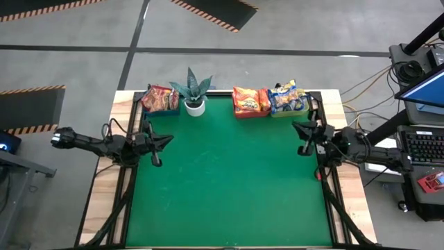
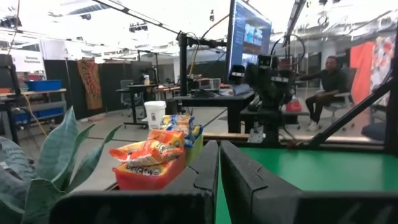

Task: Sort Maruchan noodles
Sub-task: Return to Home Position

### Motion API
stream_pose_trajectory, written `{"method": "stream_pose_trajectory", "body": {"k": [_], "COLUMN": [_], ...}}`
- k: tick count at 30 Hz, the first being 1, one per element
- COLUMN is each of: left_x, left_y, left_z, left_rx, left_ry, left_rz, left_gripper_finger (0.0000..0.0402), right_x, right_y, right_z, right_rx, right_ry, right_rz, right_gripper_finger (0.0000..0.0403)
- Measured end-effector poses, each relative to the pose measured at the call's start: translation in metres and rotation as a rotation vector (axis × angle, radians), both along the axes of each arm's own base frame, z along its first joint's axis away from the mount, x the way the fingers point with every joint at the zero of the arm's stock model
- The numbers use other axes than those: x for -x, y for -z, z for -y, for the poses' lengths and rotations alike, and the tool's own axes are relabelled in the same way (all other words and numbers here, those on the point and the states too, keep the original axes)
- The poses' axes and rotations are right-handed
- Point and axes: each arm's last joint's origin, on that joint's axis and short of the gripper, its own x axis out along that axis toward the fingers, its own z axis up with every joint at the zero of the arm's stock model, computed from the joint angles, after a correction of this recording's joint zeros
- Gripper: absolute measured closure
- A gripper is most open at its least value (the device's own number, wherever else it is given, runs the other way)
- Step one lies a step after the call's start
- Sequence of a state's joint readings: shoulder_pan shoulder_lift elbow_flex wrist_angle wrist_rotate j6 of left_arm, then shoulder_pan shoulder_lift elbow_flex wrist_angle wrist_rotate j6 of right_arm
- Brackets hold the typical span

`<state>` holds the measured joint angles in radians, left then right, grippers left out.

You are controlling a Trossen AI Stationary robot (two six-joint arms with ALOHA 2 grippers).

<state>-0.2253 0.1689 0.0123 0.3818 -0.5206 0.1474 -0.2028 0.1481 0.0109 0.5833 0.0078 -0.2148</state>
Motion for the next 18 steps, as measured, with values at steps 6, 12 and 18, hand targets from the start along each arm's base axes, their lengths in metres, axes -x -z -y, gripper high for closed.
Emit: {"method": "stream_pose_trajectory", "body": {"k": [6,12,18], "left_x": [-0.001,-0.002,-0.002], "left_y": [-0.001,-0.001,-0.001], "left_z": [0.0,0.0,0.0], "left_rx": [0.001,0.0,0.0], "left_ry": [-0.002,-0.003,-0.003], "left_rz": [-0.007,-0.015,-0.016], "left_gripper_finger": [0.0402,0.0402,0.0402], "right_x": [0.0,-0.001,0.003], "right_y": [0.009,0.018,0.024], "right_z": [0.01,0.016,0.013], "right_rx": [-0.211,-0.243,-0.286], "right_ry": [0.298,0.516,0.48], "right_rz": [-0.039,-0.136,-0.16], "right_gripper_finger": [0.039,0.039,0.039]}}
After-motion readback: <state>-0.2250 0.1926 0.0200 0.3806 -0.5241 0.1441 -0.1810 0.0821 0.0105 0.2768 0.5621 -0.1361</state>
